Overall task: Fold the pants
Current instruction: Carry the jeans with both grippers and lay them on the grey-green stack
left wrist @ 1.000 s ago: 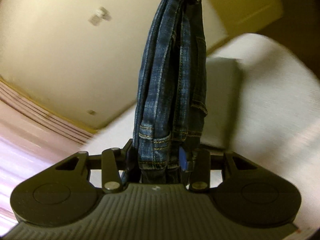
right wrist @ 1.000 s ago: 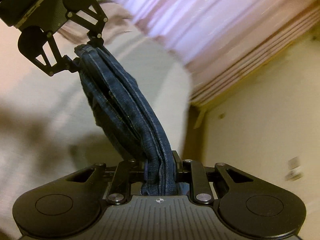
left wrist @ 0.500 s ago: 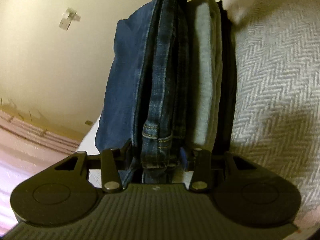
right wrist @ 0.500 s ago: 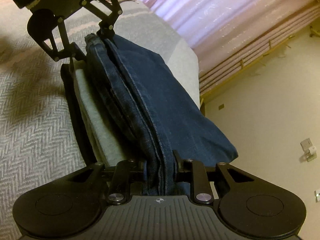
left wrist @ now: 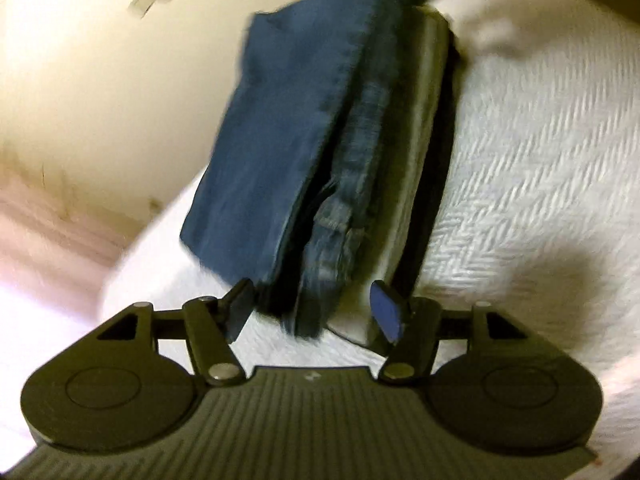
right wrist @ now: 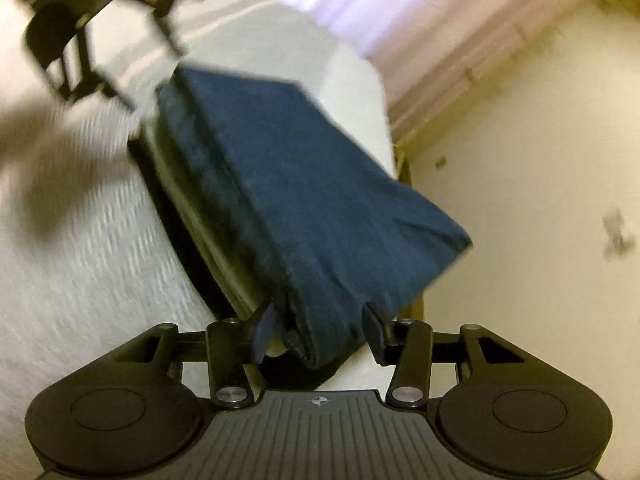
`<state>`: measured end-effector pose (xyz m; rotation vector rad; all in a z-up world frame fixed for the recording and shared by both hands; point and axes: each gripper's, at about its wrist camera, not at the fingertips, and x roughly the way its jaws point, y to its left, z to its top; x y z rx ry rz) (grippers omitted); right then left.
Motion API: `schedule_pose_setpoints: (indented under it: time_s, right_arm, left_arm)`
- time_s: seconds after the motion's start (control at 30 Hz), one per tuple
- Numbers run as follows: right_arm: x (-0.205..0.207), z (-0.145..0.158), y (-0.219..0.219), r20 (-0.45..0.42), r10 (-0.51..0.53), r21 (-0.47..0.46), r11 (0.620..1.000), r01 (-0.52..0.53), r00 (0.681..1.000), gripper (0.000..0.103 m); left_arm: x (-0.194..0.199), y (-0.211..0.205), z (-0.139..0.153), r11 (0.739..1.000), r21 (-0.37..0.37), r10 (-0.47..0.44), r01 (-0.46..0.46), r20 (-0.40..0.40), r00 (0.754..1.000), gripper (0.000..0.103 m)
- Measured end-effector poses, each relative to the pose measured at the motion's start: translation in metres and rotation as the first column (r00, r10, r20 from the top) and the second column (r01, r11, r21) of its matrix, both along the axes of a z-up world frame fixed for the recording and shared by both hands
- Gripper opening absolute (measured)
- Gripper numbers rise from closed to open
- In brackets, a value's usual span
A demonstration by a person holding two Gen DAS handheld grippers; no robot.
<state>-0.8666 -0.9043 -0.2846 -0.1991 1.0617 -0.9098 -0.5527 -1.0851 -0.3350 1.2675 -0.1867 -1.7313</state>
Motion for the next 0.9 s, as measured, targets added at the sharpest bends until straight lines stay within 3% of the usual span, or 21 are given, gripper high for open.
schedule_pose_setpoints:
  time_s: [0.07,0.13,0.2,0.23,0.3,0.33,0.37,0.43,0.57,0.6,0.67,0.73,0.8,0.9]
  right_arm:
    - [0.000,0.019,0.005,0.106,-0.060,0.040,0.998,0.056,0.993,0.044]
    - [0.004,0.022,0.003,0.125,-0.096,0.048,0.995,0.091,0.987,0.044]
    - [0.010,0.018,-0.002,0.124,-0.083,0.058,0.995,0.076,0.989,0.044]
    - [0.007,0.021,-0.008,0.180,-0.097,0.082,0.993,0.084,0.979,0.044]
    - [-0.005,0.038,-0.020,0.355,-0.169,0.146,0.981,0.125,0.919,0.044]
    - [-0.014,0.046,-0.032,0.436,-0.226,0.189,0.969,0.157,0.871,0.044]
    - [-0.021,0.051,-0.044,0.477,-0.270,0.219,0.958,0.184,0.836,0.044]
    - [-0.037,0.053,-0.076,0.523,-0.342,0.254,0.937,0.241,0.781,0.046]
    - [-0.063,0.042,-0.145,0.550,-0.447,0.311,0.894,0.323,0.706,0.062]
    - [-0.070,0.035,-0.163,0.564,-0.480,0.355,0.876,0.327,0.673,0.063]
    - [-0.076,0.028,-0.185,0.562,-0.509,0.403,0.857,0.322,0.652,0.063]
    - [-0.084,0.025,-0.199,0.588,-0.526,0.453,0.843,0.289,0.614,0.063]
    - [-0.091,0.029,-0.207,0.599,-0.538,0.480,0.834,0.272,0.592,0.060]
    - [-0.098,0.032,-0.213,0.613,-0.535,0.505,0.831,0.232,0.581,0.042]
  left_arm:
    - [0.012,0.004,0.019,0.997,0.028,0.078,-0.075,-0.142,0.987,0.060]
    - [0.018,0.003,0.040,0.989,0.041,0.145,-0.139,-0.285,0.948,0.060]
    - [0.018,-0.004,0.054,0.985,0.031,0.167,-0.168,-0.362,0.917,0.060]
    - [0.016,-0.010,0.056,0.986,0.024,0.163,-0.167,-0.391,0.906,0.060]
    - [0.014,-0.026,0.059,0.984,0.034,0.174,-0.177,-0.437,0.883,0.060]
    - [0.012,-0.033,0.061,0.983,0.032,0.177,-0.183,-0.461,0.870,0.060]
    - [0.012,-0.041,0.062,0.981,0.038,0.186,-0.191,-0.480,0.857,0.060]
    - [0.009,-0.055,0.058,0.975,0.071,0.219,-0.212,-0.491,0.843,0.059]
    - [0.023,-0.073,0.033,0.949,0.204,0.310,-0.239,-0.485,0.818,0.061]
    - [0.023,-0.075,0.026,0.948,0.214,0.312,-0.236,-0.477,0.821,0.061]
    - [0.020,-0.079,0.014,0.944,0.232,0.317,-0.233,-0.456,0.832,0.062]
    - [0.022,-0.076,0.016,0.938,0.249,0.334,-0.240,-0.472,0.816,0.060]
    - [0.030,-0.075,0.027,0.928,0.280,0.361,-0.244,-0.523,0.772,0.059]
    - [0.062,-0.072,0.056,0.909,0.284,0.416,-0.304,-0.648,0.638,0.058]
